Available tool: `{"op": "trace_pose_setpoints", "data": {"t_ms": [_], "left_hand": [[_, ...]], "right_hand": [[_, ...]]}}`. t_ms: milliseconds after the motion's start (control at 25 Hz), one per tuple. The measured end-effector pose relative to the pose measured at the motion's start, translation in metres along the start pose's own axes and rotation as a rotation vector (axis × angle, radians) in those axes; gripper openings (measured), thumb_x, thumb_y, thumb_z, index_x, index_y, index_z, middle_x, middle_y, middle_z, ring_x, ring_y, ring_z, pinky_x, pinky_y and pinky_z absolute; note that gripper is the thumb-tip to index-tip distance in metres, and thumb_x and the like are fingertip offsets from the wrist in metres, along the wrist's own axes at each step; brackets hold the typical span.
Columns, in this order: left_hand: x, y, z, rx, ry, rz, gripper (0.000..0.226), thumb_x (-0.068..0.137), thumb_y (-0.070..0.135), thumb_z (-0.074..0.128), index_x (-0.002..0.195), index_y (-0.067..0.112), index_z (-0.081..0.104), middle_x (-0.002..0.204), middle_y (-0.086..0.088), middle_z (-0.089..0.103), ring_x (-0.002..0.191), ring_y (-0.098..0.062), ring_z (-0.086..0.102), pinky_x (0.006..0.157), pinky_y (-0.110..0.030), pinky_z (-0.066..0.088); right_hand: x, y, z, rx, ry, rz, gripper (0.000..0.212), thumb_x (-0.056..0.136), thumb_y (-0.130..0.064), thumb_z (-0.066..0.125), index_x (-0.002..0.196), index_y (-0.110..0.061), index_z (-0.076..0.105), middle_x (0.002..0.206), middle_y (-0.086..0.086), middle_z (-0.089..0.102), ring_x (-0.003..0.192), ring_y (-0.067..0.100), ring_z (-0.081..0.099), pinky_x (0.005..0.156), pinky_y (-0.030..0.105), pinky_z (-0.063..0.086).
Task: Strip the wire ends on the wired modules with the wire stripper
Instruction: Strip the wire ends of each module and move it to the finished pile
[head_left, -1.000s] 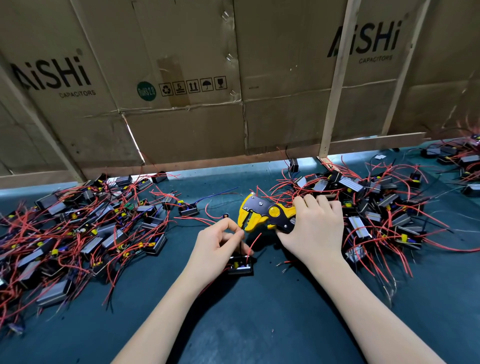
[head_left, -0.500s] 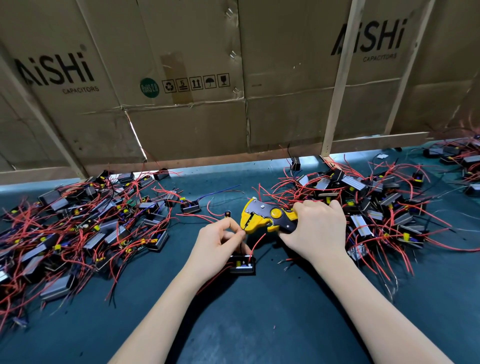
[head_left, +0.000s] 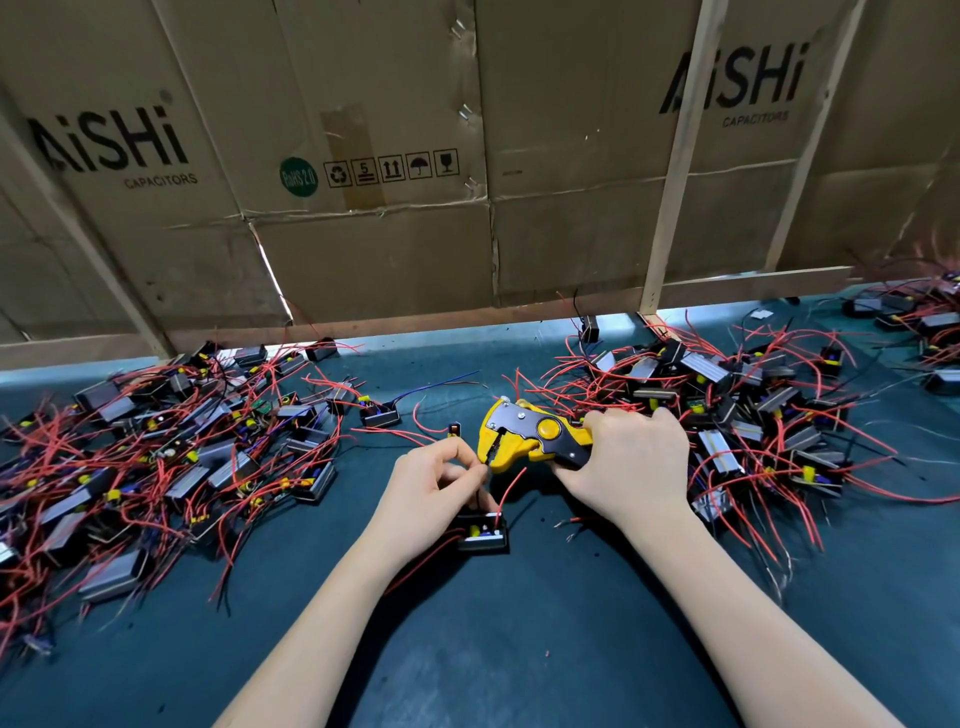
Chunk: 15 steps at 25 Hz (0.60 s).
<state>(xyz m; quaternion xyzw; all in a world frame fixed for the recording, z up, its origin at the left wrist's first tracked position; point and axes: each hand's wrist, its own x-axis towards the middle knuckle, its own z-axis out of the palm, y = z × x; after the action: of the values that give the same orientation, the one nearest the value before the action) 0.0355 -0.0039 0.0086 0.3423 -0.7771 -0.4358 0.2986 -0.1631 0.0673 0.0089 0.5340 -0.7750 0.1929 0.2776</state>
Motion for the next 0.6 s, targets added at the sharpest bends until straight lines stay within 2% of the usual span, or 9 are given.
{"op": "trace_pose_setpoints", "data": {"t_ms": [120, 280, 360, 440, 600], "left_hand": [[0.0, 0.0, 0.0, 0.01, -0.012, -0.009, 0.014, 0.095, 0.013, 0.057, 0.081, 0.011, 0.058, 0.065, -0.001, 0.074, 0.062, -0.009, 0.062, 0.072, -0.021, 0.049], [0.004, -0.002, -0.005, -0.08, -0.037, -0.058, 0.017, 0.093, 0.013, 0.06, 0.076, 0.016, 0.062, 0.06, 0.003, 0.063, 0.062, -0.018, 0.052, 0.07, -0.033, 0.042], [0.004, -0.002, -0.008, -0.12, -0.11, -0.07, 0.015, 0.092, 0.021, 0.064, 0.078, 0.016, 0.065, 0.061, 0.0, 0.056, 0.062, -0.018, 0.045, 0.068, -0.032, 0.036], [0.002, -0.003, -0.007, -0.136, -0.151, -0.059, 0.013, 0.089, 0.027, 0.071, 0.081, 0.016, 0.07, 0.066, -0.004, 0.053, 0.065, -0.016, 0.044, 0.066, -0.027, 0.037], [0.002, -0.002, -0.003, -0.105, -0.198, -0.011, 0.004, 0.083, 0.019, 0.077, 0.082, 0.016, 0.074, 0.068, 0.0, 0.061, 0.065, -0.01, 0.054, 0.065, -0.019, 0.044]], "right_hand": [[-0.001, 0.003, 0.004, -0.025, 0.0, 0.029, 0.051, 0.058, -0.055, 0.078, 0.079, -0.011, 0.063, 0.077, 0.008, 0.063, 0.075, 0.031, 0.06, 0.075, 0.04, 0.038], [0.0, 0.008, 0.005, -0.018, 0.014, 0.099, 0.053, 0.055, -0.052, 0.082, 0.079, -0.008, 0.064, 0.077, 0.01, 0.063, 0.078, 0.032, 0.059, 0.075, 0.041, 0.04], [0.001, 0.011, 0.006, -0.012, 0.01, 0.111, 0.053, 0.054, -0.051, 0.084, 0.078, -0.008, 0.064, 0.076, 0.011, 0.063, 0.078, 0.033, 0.059, 0.075, 0.042, 0.041], [0.001, 0.011, 0.007, -0.01, -0.001, 0.11, 0.054, 0.054, -0.051, 0.085, 0.077, -0.007, 0.064, 0.076, 0.012, 0.063, 0.078, 0.033, 0.059, 0.075, 0.042, 0.041], [0.0, 0.011, 0.007, -0.015, 0.0, 0.111, 0.053, 0.052, -0.049, 0.087, 0.077, -0.008, 0.064, 0.076, 0.011, 0.063, 0.077, 0.033, 0.059, 0.075, 0.042, 0.042]]}}
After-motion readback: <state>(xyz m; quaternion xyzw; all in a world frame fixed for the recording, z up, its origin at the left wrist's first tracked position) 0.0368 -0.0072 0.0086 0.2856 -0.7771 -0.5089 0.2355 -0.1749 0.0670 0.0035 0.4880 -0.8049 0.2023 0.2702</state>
